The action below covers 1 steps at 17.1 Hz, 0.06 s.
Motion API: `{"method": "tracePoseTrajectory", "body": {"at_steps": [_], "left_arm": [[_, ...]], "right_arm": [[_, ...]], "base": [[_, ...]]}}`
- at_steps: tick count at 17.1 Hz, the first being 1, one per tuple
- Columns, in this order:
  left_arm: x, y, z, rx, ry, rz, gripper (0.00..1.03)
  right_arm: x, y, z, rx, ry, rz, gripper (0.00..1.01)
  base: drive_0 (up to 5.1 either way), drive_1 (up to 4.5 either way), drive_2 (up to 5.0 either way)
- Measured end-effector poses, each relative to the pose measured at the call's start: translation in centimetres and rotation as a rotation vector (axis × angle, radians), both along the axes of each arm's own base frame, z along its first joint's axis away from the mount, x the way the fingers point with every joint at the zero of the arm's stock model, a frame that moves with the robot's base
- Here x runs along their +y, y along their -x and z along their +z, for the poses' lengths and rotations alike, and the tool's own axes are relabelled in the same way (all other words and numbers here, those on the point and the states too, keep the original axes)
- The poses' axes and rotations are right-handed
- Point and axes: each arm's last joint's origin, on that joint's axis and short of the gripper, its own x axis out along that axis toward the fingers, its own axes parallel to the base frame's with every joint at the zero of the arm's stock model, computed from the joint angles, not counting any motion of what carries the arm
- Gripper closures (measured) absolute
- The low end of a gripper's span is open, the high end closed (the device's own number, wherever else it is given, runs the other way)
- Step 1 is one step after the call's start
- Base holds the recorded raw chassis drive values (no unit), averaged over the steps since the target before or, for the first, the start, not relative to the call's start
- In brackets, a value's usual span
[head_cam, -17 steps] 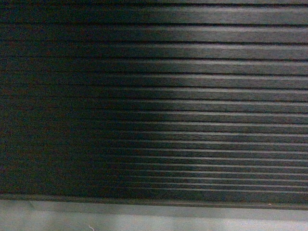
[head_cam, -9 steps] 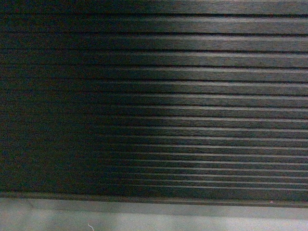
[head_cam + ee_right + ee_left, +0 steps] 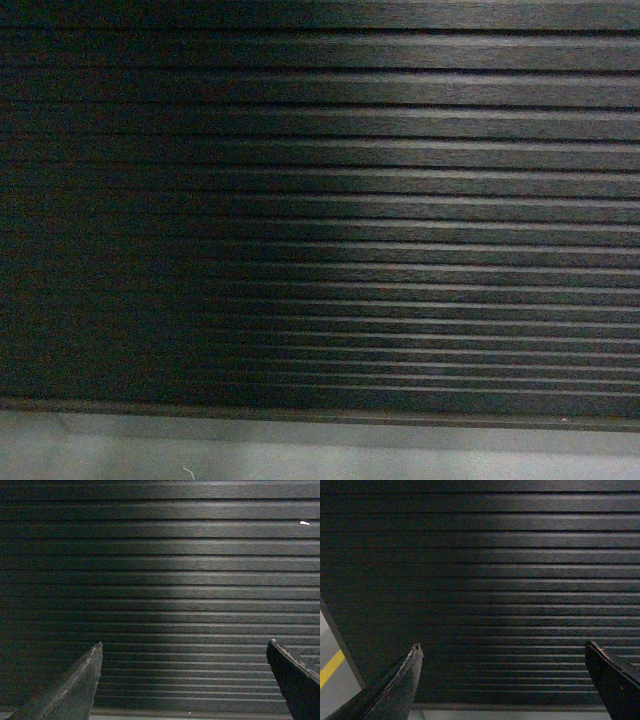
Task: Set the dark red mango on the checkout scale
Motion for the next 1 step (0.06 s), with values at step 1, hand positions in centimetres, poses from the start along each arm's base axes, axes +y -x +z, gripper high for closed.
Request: {"method": "tracePoseTrajectory", "body": {"at_steps": [1], "left_arm": [[0.0, 0.0, 0.0, 0.0, 0.0, 0.0, 0.05]], "right_arm": [[0.0, 0.0, 0.0, 0.0, 0.0, 0.0, 0.03]], "base": [[0.0, 0.0, 0.0]]}}
